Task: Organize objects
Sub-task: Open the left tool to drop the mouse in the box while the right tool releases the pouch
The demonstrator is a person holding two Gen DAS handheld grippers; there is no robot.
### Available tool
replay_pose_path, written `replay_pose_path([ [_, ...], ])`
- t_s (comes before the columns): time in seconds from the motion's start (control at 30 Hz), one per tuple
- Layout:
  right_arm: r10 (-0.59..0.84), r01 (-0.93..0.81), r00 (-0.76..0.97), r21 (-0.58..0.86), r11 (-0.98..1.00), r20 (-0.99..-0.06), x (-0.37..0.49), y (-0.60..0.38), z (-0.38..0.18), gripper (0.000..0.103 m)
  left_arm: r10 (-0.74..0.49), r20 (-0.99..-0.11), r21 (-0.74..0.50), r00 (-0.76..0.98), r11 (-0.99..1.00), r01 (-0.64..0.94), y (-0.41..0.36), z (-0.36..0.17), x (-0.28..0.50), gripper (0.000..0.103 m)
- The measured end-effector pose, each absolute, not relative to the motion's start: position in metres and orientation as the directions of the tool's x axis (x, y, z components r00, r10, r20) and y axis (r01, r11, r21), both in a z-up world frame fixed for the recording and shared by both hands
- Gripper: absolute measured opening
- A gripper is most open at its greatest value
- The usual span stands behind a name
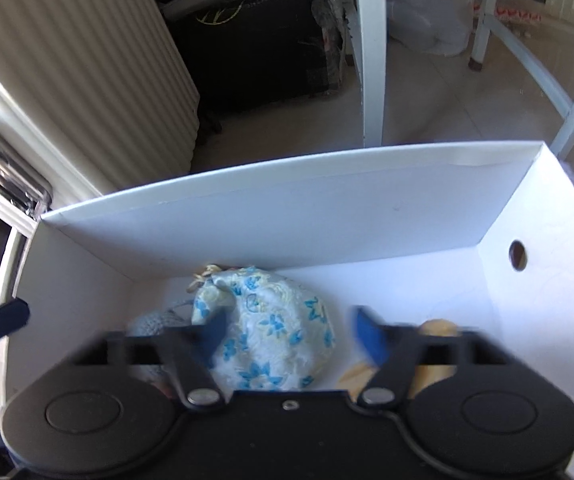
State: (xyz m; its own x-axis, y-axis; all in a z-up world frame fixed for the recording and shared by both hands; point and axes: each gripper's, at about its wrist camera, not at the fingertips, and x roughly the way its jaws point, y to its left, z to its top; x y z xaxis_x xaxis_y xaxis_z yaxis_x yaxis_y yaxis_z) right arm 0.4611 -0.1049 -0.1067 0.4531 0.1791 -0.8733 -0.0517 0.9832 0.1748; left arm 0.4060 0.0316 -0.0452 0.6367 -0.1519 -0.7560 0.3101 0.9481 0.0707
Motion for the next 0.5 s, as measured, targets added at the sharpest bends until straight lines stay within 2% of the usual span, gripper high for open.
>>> replay_pose_path([
  [0.03, 0.181, -0.045, 0.453, 0.18, 0.983, -0.873, 0.46, -0.104, -0.108, 0.026, -0.153, -0.755, 0.069, 0.637, 0.948, 0.31, 0.031, -0.045, 0.406, 0.066],
  [0.13, 0.211, -0.052, 0.437, 0.209, 0.976, -0.875, 0.459, -0.102, -0.115, 0.026, -0.155, -0.755, 0.067, 0.637, 0.948, 0.31, 0.031, -0.045, 0.406, 0.066],
  [0.3, 0.154, -0.092, 0.425, 0.127, 0.988, -0.892, 0.458, -0.098, -0.122, 0.026, -0.155, -0.758, 0.066, 0.634, 0.948, 0.312, 0.031, -0.045, 0.406, 0.066],
  [0.5, 0.07, -0.071, 0.422, 0.044, 0.996, -0.904, 0.453, -0.106, -0.12, 0.033, -0.16, -0.759, 0.055, 0.631, 0.95, 0.307, 0.033, -0.044, 0.405, 0.066],
])
